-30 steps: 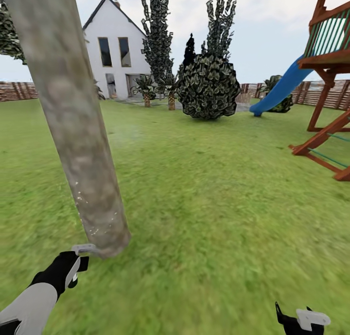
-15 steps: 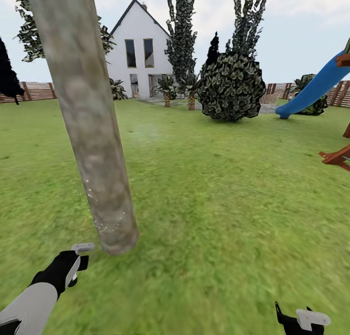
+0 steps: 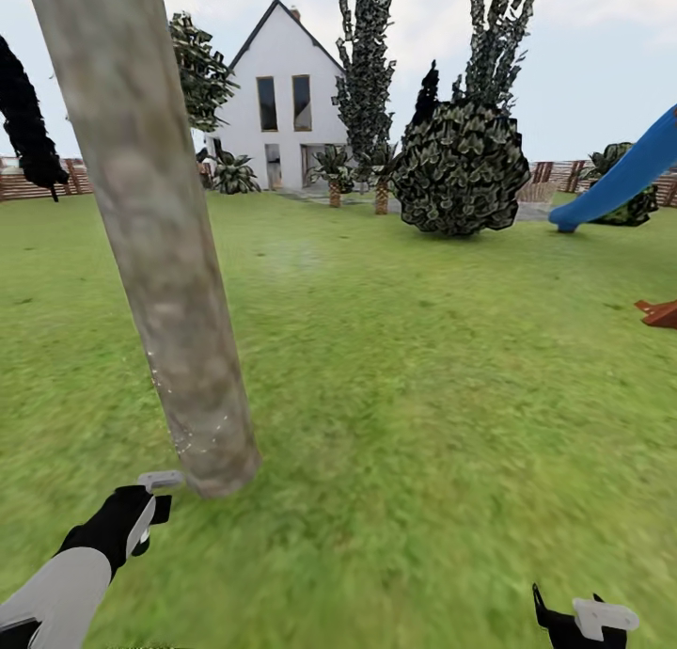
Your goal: In the garden, pick up the pesticide atomizer on the floor and spray pesticide onto both trees until each tree trunk is fully covered.
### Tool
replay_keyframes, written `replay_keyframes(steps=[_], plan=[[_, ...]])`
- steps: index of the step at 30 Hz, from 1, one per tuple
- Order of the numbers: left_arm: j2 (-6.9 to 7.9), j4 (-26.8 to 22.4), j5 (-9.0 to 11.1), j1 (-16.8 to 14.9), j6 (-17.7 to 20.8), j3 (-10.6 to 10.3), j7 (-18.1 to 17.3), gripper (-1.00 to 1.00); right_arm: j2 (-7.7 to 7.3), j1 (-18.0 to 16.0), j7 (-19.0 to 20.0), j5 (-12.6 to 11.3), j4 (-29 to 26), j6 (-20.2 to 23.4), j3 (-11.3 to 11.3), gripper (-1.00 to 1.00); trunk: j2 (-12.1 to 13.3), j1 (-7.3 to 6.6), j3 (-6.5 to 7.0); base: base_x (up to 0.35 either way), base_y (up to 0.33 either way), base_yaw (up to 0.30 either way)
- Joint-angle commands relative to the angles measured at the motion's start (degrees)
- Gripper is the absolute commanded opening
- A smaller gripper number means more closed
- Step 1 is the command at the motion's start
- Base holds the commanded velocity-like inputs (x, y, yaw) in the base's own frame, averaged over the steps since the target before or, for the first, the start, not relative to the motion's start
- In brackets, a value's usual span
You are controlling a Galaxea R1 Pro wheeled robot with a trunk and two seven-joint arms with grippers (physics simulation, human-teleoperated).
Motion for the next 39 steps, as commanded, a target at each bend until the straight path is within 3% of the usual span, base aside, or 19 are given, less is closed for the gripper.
replay_keyframes(steps=[1,15,24,26,30,31,33,34,35,36,37,39], plan=[[0.0,0.0,0.0,0.0,0.0,0.0,0.0,-1.0,0.0,0.0,0.0,0.0,0.0,0.0,0.0,1.0,0.0,0.0,0.0,0.113,-0.249,0.274],[0.0,0.0,0.0,0.0,-0.1,0.0,-0.4,-1.0,0.0,0.0,0.0,0.0,0.0,0.0,0.0,1.0,0.0,0.0,0.0,0.18,-0.22,0.08],[0.08,0.0,0.0,0.0,-0.2,0.1,-0.3,-1.0,0.0,0.0,0.0,0.0,0.0,0.0,0.0,1.0,0.0,0.0,0.0,0.062,-0.226,0.258],[-0.02,-0.1,0.9,0.0,-3.6,0.1,-0.1,-1.0,0.0,0.0,0.0,0.0,0.0,0.0,0.0,1.0,0.0,0.0,0.0,0.0,-0.038,0.265],[-1.89,-1.0,1.5,-1.3,-4.9,-0.3,-0.2,-1.0,0.0,0.0,0.0,0.0,-0.1,0.0,0.0,1.0,0.0,0.0,0.0,0.0,-0.004,0.057],[-1.18,-1.3,1.4,-2.4,-3.9,-0.3,-0.5,-1.0,0.0,0.0,0.0,-0.1,-0.1,0.0,0.0,1.0,0.0,0.0,0.0,0.0,0.0,0.004],[2.41,-1.4,1.5,-3.5,-1.2,-0.4,-0.7,-1.0,0.0,0.0,0.0,0.0,0.0,0.0,0.0,1.0,0.0,0.0,0.0,0.0,0.0,0.001],[2.56,-1.6,1.5,-3.7,-0.8,-0.5,-0.8,-1.0,0.0,0.0,0.0,0.0,0.0,0.0,0.0,1.0,0.0,0.0,0.0,0.0,0.0,0.0],[1.57,-2.0,1.5,-3.7,-0.6,-0.6,-0.9,-1.0,0.0,0.0,0.0,0.0,0.0,0.0,0.0,1.0,0.0,0.0,0.0,0.0,0.0,0.0],[-0.95,-2.8,1.4,-3.8,-0.5,-0.8,-1.3,-1.0,0.0,0.0,0.0,0.0,0.0,0.0,0.0,1.0,0.0,0.0,0.0,0.0,0.0,0.0],[-2.4,-3.4,1.3,-3.8,-0.4,-1.6,-1.8,-1.0,0.0,0.0,0.0,0.0,0.0,0.0,0.0,1.0,0.0,0.0,0.0,0.0,0.0,0.0],[-1.95,-3.8,1.1,-3.8,0.9,-2.7,-4.9,-1.0,0.0,0.0,0.0,0.0,0.0,0.0,0.0,1.0,0.0,0.0,0.0,0.0,0.0,0.0]])
